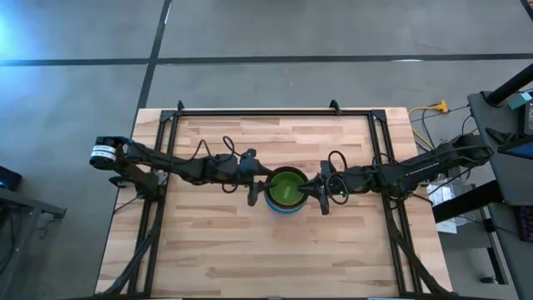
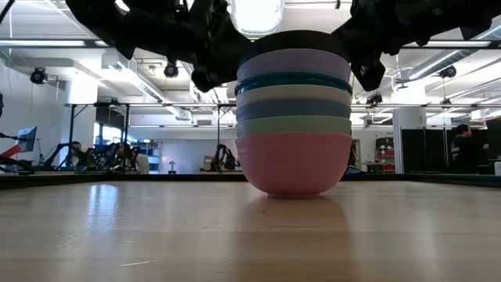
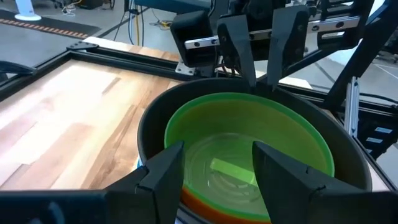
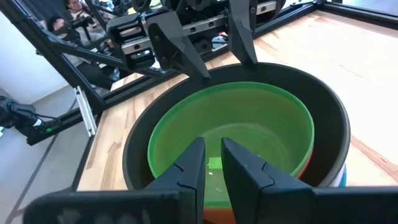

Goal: Nest bowls inside each other
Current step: Adjust the stacked bowls

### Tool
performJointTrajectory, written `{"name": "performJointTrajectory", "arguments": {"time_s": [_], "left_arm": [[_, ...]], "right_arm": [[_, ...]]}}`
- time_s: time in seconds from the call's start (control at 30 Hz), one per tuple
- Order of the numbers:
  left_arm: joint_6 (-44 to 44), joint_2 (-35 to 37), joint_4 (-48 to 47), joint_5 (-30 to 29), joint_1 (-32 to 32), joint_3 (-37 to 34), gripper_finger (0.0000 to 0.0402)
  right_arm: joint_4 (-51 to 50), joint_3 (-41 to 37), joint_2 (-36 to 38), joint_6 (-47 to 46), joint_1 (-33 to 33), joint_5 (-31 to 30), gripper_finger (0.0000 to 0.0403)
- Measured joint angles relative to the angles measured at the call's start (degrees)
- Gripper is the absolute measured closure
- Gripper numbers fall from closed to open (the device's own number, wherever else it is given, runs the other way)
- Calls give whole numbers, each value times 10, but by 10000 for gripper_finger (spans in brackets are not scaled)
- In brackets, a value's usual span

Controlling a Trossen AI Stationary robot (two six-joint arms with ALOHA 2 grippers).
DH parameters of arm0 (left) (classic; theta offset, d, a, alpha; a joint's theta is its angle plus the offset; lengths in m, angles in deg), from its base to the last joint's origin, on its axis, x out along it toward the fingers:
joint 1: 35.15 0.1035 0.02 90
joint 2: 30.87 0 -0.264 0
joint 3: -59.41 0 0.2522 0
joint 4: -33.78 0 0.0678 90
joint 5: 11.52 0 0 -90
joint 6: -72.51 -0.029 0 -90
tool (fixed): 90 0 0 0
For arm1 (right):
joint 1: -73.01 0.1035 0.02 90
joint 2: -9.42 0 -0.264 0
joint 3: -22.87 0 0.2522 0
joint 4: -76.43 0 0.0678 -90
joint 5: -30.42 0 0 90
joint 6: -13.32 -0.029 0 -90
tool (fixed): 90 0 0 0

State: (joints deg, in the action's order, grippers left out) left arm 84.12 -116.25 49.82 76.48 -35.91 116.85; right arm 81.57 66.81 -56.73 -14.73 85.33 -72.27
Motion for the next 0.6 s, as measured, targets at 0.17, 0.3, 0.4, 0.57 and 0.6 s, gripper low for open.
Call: {"name": "performJointTrajectory", "arguments": {"time_s": [0.17,0.3,0.4,0.57,0.6], "left_arm": [[0,1,-1,0,0,0,228],[0,2,1,0,0,0,228],[0,2,0,0,0,0,228],[0,14,-2,0,0,0,228],[0,20,-2,0,0,0,228]], "right_arm": [[-4,0,0,2,0,13,355],[-19,0,1,18,1,22,355],[-24,0,1,39,1,22,355],[-22,4,4,61,2,22,355],[-22,8,4,61,2,23,355]]}}
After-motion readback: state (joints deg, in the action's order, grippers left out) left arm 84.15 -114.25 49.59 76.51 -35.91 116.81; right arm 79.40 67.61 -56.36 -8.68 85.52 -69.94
